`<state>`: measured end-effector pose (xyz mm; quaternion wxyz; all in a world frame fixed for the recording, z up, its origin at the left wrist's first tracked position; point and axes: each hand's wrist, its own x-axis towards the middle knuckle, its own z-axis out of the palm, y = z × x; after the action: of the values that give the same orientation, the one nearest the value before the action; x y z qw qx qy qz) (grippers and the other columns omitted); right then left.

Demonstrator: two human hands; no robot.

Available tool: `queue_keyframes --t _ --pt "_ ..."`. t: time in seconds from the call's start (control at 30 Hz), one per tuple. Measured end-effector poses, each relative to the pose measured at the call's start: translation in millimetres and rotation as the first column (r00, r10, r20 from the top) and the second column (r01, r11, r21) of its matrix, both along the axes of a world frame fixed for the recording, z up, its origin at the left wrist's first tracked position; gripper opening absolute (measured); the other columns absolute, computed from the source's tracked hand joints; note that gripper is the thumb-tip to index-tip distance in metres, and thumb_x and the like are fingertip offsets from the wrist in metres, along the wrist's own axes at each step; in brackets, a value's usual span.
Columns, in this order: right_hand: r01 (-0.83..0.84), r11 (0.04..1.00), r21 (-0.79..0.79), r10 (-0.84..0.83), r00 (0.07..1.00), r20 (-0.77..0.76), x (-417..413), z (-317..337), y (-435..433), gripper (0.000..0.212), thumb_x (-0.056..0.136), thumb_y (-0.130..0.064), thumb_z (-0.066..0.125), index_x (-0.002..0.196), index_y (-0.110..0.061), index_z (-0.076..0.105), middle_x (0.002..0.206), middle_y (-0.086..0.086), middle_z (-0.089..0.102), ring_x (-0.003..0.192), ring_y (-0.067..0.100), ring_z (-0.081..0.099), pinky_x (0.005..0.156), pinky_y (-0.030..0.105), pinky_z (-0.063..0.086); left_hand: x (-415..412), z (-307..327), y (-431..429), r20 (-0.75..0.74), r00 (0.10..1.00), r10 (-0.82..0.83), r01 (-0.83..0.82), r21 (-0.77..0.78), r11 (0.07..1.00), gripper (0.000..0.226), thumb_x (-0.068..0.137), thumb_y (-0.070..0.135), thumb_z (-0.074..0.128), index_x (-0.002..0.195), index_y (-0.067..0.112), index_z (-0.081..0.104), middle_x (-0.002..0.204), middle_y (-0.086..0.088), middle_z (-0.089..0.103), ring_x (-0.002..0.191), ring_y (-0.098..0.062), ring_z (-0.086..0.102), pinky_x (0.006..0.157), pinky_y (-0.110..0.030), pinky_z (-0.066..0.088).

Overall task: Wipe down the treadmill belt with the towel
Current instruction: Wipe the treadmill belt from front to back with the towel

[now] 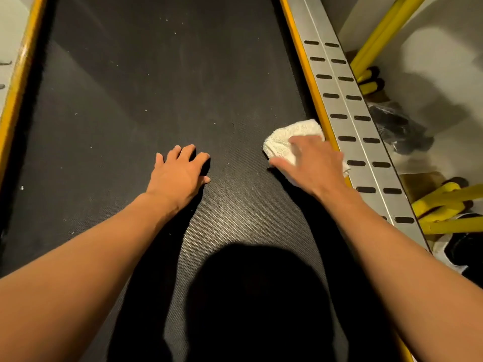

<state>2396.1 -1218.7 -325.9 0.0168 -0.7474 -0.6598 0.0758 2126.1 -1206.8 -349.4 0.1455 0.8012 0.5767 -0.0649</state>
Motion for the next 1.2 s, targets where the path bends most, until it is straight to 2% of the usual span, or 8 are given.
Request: queue_keyframes --t 0.07,0.13,0.3,0.43,0.67,0.87,1.07,1.2 --pt "-0.018 0.986 -0.167 0.041 0.991 0.131 -6.4 -10.5 -1.3 0.074 0.082 -0.068 0.053 0.138 -0.023 0.035 0.143 0.013 0.039 0.129 0.036 0.037 0.097 0.055 0.035 0.0 -0.6 0.2 -0.002 1.0 0.0 0.0 -0.002 1.0 0.051 0.098 0.044 0.046 0.144 0.025 0.036 0.152 -0.008 0.029 0.142 -0.037 0.023 0.112 -0.058 0.022" --pt "-0.043 0.995 -0.087 0.058 0.983 0.172 -3.4 -11.0 -1.9 0.054 0.09 -0.041 0.059 0.135 -0.02 0.038 0.135 0.014 0.045 0.119 0.037 0.043 0.09 0.052 0.042 -0.4 -0.4 0.4 -0.005 1.0 0.0 0.0 -0.005 1.0 0.051 0.098 0.045 0.046 0.144 0.025 0.036 0.152 -0.008 0.029 0.142 -0.037 0.022 0.112 -0.058 0.023" --pt "-0.201 0.975 0.097 0.21 0.974 -0.087 23.5 4.1 6.8 0.046 0.083 -0.007 0.066 0.128 -0.015 0.056 0.117 0.018 0.06 0.104 0.038 0.055 0.09 0.045 0.046 1.9 1.2 0.1 -0.004 1.0 0.002 -0.002 -0.003 1.0 0.051 0.098 0.044 0.047 0.144 0.025 0.037 0.153 -0.008 0.029 0.142 -0.036 0.023 0.112 -0.056 0.023" --pt "-0.103 0.991 0.08 0.109 0.991 -0.074 27.7 0.7 42.3 0.054 0.083 -0.003 0.063 0.134 -0.016 0.053 0.127 0.018 0.057 0.113 0.038 0.053 0.098 0.041 0.041 1.1 1.8 1.1 -0.004 1.0 0.011 -0.011 -0.011 1.0 0.051 0.097 0.044 0.048 0.144 0.025 0.037 0.152 -0.008 0.03 0.141 -0.036 0.024 0.112 -0.056 0.024" --pt "-0.266 0.955 0.13 0.285 0.943 -0.17 -5.0 -1.0 -12.6 0.046 0.079 0.003 0.06 0.121 -0.016 0.066 0.117 0.015 0.066 0.105 0.037 0.058 0.093 0.04 0.046 0.9 7.2 3.6 -0.009 1.0 0.009 -0.009 -0.03 1.0 0.053 0.097 0.044 0.049 0.145 0.026 0.036 0.152 -0.007 0.03 0.142 -0.034 0.024 0.112 -0.055 0.024" --pt "-0.086 0.991 0.104 0.093 0.993 -0.068 5.5 -6.2 28.6 0.044 0.086 -0.002 0.053 0.128 -0.015 0.058 0.119 0.017 0.061 0.107 0.038 0.057 0.092 0.043 0.047 5.9 9.2 0.0 -0.012 0.999 0.034 -0.035 -0.062 0.997 0.055 0.095 0.046 0.052 0.144 0.025 0.036 0.151 -0.007 0.031 0.141 -0.034 0.025 0.11 -0.055 0.025" --pt "-0.365 0.924 0.114 0.382 0.891 -0.245 -35.7 -9.4 -29.6 0.047 0.076 -0.003 0.056 0.119 -0.018 0.066 0.115 0.012 0.067 0.1 0.037 0.06 0.088 0.046 0.05 -1.4 11.5 -5.0 -0.006 1.0 0.001 -0.001 -0.042 0.999 0.054 0.094 0.05 0.049 0.138 0.019 0.041 0.143 -0.011 0.037 0.13 -0.034 0.036 0.107 -0.051 0.034" --pt "-0.155 0.98 0.122 0.162 0.985 -0.055 -10.9 -10.8 23.6 0.043 0.084 -0.011 0.059 0.126 -0.022 0.06 0.124 0.01 0.064 0.111 0.035 0.058 0.095 0.042 0.048 -15.5 12.5 -13.7 -0.036 0.999 -0.014 0.012 -0.043 0.999 0.056 0.094 0.049 0.05 0.14 0.019 0.04 0.145 -0.012 0.035 0.131 -0.034 0.036 0.105 -0.049 0.035"
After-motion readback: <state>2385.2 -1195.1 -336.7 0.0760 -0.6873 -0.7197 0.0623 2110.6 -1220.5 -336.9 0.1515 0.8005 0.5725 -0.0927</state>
